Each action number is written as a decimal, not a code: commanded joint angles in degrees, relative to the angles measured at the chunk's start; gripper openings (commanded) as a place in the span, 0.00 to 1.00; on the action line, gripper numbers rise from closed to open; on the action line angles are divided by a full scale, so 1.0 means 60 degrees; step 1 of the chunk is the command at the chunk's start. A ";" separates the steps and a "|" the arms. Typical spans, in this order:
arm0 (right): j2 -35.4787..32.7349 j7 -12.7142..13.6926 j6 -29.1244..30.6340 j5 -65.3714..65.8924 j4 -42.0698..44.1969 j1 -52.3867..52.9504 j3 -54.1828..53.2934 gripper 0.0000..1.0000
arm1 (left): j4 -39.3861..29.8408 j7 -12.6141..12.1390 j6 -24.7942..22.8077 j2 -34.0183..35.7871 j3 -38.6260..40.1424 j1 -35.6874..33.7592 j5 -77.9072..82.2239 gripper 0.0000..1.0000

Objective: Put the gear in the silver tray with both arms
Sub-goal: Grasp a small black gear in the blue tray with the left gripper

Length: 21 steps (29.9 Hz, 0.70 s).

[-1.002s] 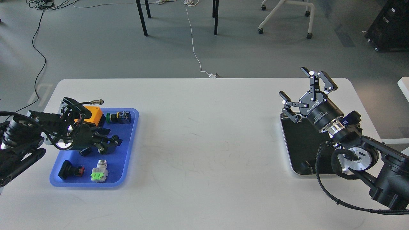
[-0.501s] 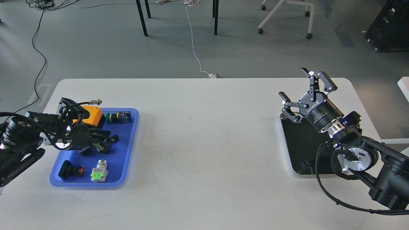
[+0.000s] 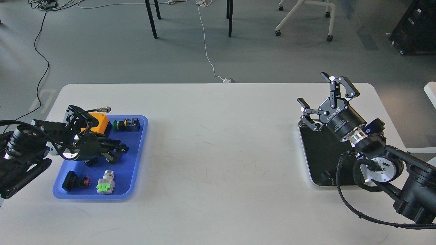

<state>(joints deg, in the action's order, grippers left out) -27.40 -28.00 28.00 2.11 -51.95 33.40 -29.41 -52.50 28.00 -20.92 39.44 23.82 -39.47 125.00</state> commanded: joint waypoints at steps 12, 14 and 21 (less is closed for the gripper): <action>-0.0018 0.0000 0.0000 0.0000 0.0001 -0.0029 -0.0006 0.99 | 0.0254 0.0000 0.0000 -0.0158 -0.0190 -0.0014 0.0000 0.12; -0.0018 0.0000 0.0000 0.0000 0.0001 -0.0029 -0.0006 0.99 | 0.0254 0.0000 0.0000 -0.0158 -0.0190 -0.0029 0.0000 0.12; -0.0018 0.0000 0.0000 0.0000 0.0001 -0.0029 -0.0006 0.99 | 0.0254 0.0000 0.0000 -0.0114 -0.0190 -0.0087 0.0000 0.11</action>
<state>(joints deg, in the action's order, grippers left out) -27.50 -28.00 28.00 2.11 -51.95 33.22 -29.45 -50.98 28.03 -20.89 38.53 22.66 -39.75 124.97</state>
